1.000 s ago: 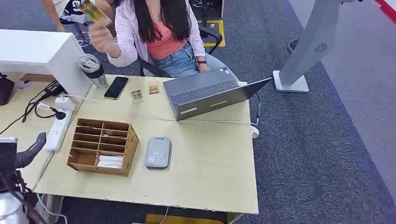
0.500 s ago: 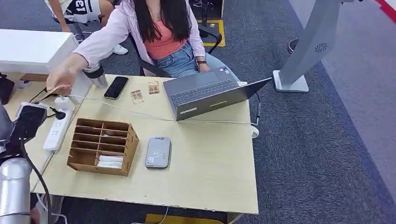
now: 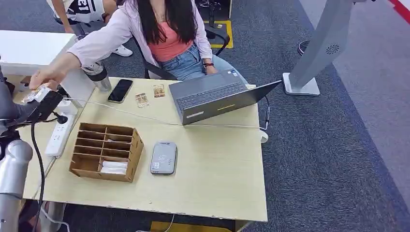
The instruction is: Pass the card to the sensor for recognition and then transmit it.
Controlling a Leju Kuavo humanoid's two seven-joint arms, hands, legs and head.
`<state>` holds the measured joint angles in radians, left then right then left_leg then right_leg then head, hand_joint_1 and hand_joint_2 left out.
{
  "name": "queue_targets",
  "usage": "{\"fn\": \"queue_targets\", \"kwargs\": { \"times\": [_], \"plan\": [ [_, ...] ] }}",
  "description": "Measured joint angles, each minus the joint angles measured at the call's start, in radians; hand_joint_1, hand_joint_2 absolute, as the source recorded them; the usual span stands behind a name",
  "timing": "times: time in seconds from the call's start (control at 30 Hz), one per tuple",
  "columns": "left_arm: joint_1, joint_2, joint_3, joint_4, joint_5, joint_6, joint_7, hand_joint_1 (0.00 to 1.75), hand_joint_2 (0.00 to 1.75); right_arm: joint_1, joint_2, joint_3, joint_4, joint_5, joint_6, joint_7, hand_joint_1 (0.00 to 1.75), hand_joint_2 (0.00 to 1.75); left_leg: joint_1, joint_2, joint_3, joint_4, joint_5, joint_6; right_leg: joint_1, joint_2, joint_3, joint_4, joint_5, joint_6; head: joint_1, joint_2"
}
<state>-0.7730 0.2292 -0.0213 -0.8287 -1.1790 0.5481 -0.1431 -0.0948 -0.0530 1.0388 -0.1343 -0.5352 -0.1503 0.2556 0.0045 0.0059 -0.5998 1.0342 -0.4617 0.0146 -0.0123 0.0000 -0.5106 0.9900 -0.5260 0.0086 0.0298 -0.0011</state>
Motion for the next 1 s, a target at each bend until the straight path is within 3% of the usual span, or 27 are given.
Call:
{"fn": "queue_targets", "kwargs": {
  "times": [0.1,0.23,0.27,0.3,1.0],
  "plan": [
    [-0.027,0.010,-0.015,0.040,-0.059,0.045,0.018,0.00,1.75,-0.001,-0.002,0.010,0.001,0.000,0.004,0.000,0.00,1.75,0.000,0.000,0.000,0.000,0.000,0.000,0.000,0.000,0.000,0.000,0.000,0.000,0.000,0.000],
    [-0.035,0.017,-0.028,0.065,-0.073,0.057,0.019,0.00,1.75,-0.002,-0.003,0.020,0.001,0.000,0.005,0.000,0.00,1.75,0.000,0.000,0.000,0.000,0.000,0.000,0.000,0.000,0.000,0.000,0.000,0.000,0.000,0.000],
    [-0.036,0.019,-0.029,0.071,-0.074,0.058,0.019,0.19,1.75,-0.002,-0.004,0.022,0.001,0.000,0.005,0.000,0.00,1.75,0.000,0.000,0.000,0.000,0.000,0.000,0.000,0.000,0.000,0.000,0.000,0.000,0.000,0.000],
    [-0.037,0.019,-0.029,0.076,-0.074,0.060,0.019,1.75,1.75,-0.002,-0.004,0.023,0.001,0.000,0.005,0.000,0.00,1.75,0.000,0.000,0.000,0.000,0.000,0.000,0.000,0.000,0.000,0.000,0.000,0.000,0.000,0.000],
    [-0.036,0.021,-0.038,0.120,-0.071,0.069,-0.002,1.75,1.75,-0.002,-0.006,0.026,0.001,-0.011,0.004,-0.006,0.00,1.75,0.000,0.000,0.000,0.000,0.000,0.000,0.000,0.000,0.000,0.000,0.000,0.000,0.000,0.000]
  ]
}}
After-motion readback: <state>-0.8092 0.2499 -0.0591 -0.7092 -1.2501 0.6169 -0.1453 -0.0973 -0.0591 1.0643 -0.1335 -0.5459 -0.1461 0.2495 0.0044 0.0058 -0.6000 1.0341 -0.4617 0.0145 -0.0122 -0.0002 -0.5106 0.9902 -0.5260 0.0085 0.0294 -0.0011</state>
